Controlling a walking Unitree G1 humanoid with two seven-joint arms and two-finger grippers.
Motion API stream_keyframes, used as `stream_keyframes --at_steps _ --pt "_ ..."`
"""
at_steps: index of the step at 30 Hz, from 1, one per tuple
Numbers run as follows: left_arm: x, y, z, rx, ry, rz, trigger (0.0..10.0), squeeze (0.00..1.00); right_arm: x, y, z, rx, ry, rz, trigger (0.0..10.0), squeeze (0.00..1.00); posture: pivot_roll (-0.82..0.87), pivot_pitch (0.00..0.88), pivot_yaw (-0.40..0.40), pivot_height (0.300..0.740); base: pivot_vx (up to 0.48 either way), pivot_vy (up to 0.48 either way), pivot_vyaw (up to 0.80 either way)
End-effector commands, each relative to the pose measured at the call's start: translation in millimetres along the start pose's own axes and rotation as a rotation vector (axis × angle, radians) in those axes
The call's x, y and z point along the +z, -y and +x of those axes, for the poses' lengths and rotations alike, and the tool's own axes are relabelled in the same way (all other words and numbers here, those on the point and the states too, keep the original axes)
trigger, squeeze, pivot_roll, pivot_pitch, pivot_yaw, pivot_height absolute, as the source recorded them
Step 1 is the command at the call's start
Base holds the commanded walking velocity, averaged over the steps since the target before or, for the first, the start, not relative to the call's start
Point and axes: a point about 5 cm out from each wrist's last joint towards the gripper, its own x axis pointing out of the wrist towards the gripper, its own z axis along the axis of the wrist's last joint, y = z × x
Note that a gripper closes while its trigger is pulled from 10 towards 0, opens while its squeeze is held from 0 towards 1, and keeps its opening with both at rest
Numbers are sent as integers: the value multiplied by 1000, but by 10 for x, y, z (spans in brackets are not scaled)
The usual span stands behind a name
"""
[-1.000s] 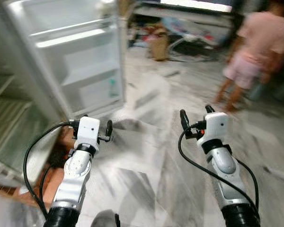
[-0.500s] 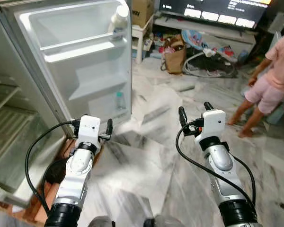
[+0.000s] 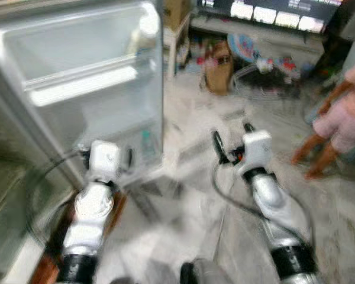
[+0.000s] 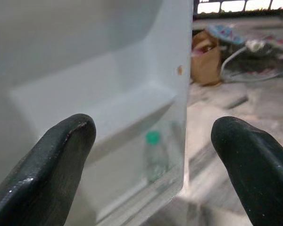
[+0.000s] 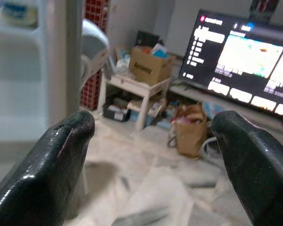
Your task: Restocking fridge
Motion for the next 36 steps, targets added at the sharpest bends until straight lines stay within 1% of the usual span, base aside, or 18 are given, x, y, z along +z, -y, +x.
stream_keyframes --at_steps 1,3,5,10,12,20,22,29,31,32,36 --pt "-18 -113 -31 39 -10 8 10000 0 66 -50 37 23 34 6 10000 0 34 78 -63 740 0 431 0" --pt "-26 -116 -44 36 -12 27 10000 0 63 -54 38 27 34 5 10000 0 35 79 -65 740 0 435 0" --pt "-32 -112 -51 36 -13 24 10000 0 62 -53 38 28 35 9 10000 0 38 78 -66 740 0 315 0" --pt "-42 -116 -66 44 -17 23 10000 0 69 -81 40 48 37 14 10000 0 39 78 -65 740 0 0 0" --pt "-40 -119 -80 44 -12 25 10000 0 98 -109 32 82 62 -20 10000 0 41 76 -63 740 0 0 625" --pt "-71 -171 -144 53 -19 37 10000 0 82 -119 28 77 57 -9 10000 0 46 72 -57 740 0 0 759" --pt "-72 -176 -152 54 -19 37 10000 0 72 -103 34 56 53 -15 10000 0 48 73 -56 740 0 0 594" --pt "-51 -159 -151 40 -12 40 10000 0 56 -6 54 -25 45 -25 10000 0 51 75 -54 740 0 0 0" --pt "-48 -156 -154 38 -11 40 10000 0 50 15 46 -43 40 -43 10000 0 50 75 -53 740 0 0 0" --pt "-45 -153 -160 32 -9 42 10000 0 39 53 34 -77 33 -53 10000 0 50 74 -52 740 0 0 0" --pt "-48 -158 -180 27 -10 39 10000 0 43 119 29 -135 39 -79 10000 0 53 74 -49 740 0 0 0"
